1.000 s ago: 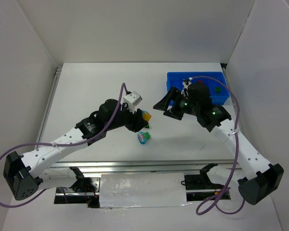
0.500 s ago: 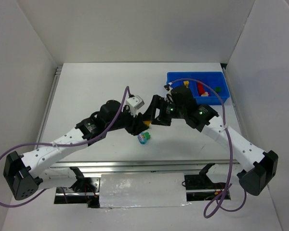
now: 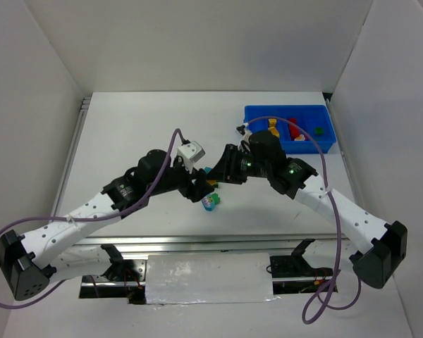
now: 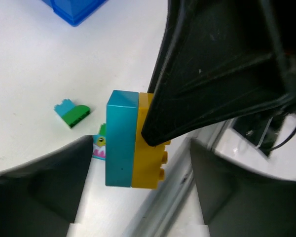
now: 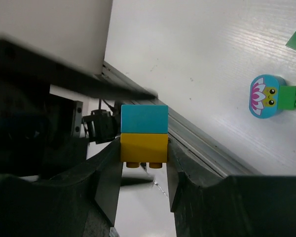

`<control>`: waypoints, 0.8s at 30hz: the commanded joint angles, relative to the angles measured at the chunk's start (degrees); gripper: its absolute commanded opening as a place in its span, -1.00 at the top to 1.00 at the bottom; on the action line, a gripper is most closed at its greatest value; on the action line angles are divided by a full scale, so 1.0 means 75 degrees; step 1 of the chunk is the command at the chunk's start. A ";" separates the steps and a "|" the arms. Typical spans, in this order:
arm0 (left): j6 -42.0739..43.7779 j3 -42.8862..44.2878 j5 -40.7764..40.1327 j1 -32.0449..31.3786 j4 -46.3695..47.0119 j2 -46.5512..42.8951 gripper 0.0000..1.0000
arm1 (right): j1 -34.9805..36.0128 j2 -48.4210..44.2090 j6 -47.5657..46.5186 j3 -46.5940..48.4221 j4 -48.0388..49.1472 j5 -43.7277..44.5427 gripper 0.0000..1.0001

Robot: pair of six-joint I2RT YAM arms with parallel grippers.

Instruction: Sort the legos into containers by color

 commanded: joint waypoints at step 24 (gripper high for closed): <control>-0.0794 0.3474 0.4318 0.1343 -0.2760 0.0760 -0.99 | -0.3147 -0.0475 -0.2708 -0.0543 0.3659 -0.8334 1.00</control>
